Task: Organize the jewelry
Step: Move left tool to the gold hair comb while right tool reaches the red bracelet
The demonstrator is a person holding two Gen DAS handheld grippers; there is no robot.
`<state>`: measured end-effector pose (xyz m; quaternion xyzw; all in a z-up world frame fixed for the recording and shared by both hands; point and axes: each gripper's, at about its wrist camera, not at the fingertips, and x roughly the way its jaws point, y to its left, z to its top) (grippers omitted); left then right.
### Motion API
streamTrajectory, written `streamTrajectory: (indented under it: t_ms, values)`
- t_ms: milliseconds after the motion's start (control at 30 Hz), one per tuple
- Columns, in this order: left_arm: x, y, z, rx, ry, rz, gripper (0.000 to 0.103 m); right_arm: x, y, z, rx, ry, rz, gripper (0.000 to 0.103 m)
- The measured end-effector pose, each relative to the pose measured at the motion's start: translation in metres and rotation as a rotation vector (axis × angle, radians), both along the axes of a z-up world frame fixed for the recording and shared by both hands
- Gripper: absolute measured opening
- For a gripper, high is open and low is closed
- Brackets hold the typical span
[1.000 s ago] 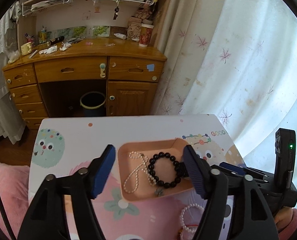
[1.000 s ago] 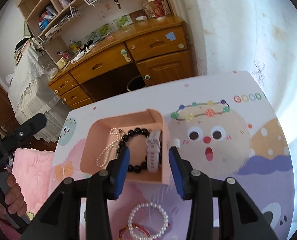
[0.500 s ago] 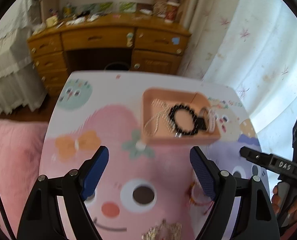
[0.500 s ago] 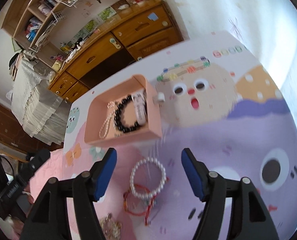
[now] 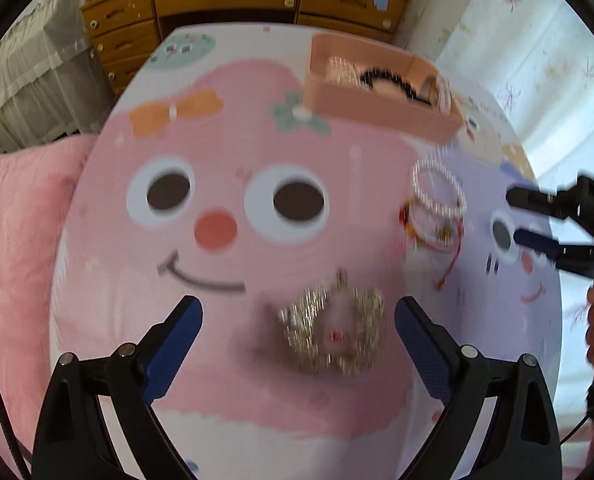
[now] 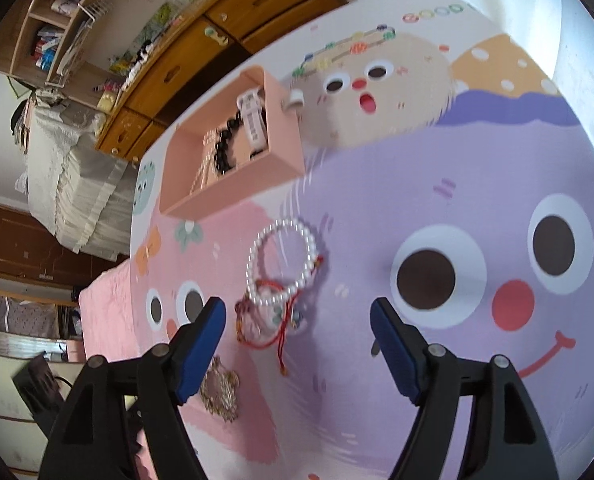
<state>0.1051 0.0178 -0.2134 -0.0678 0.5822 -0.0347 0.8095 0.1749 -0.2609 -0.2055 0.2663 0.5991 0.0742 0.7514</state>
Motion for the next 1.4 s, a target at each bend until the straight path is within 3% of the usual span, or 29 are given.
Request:
streamTrajectory:
  t_ms: [167,367,667,967,1167,1400]
  values:
    - [-0.027,-0.009,-0.017,-0.022,0.015,0.034,0.097,-0.003,0.01,-0.009,0.028,0.056,0.029,0.076]
    - [-0.046,-0.017,-0.027,0.024,-0.073,0.058,0.097,-0.001,0.023,-0.018,0.052,0.123,0.042,0.076]
    - [-0.046,-0.03,-0.037,0.115,-0.17,-0.014,0.097,0.019,0.033,-0.029,0.066,0.239,-0.02,0.076]
    - [-0.042,-0.045,-0.042,0.114,-0.183,-0.069,0.097,0.041,0.057,-0.044,-0.046,0.421,-0.054,0.076]
    - [-0.042,-0.044,-0.045,0.084,-0.175,-0.062,0.096,0.054,0.074,-0.046,-0.203,0.435,-0.075,0.076]
    - [-0.035,-0.035,-0.046,0.065,-0.186,-0.065,0.091,0.06,0.094,-0.052,-0.284,0.468,-0.048,0.076]
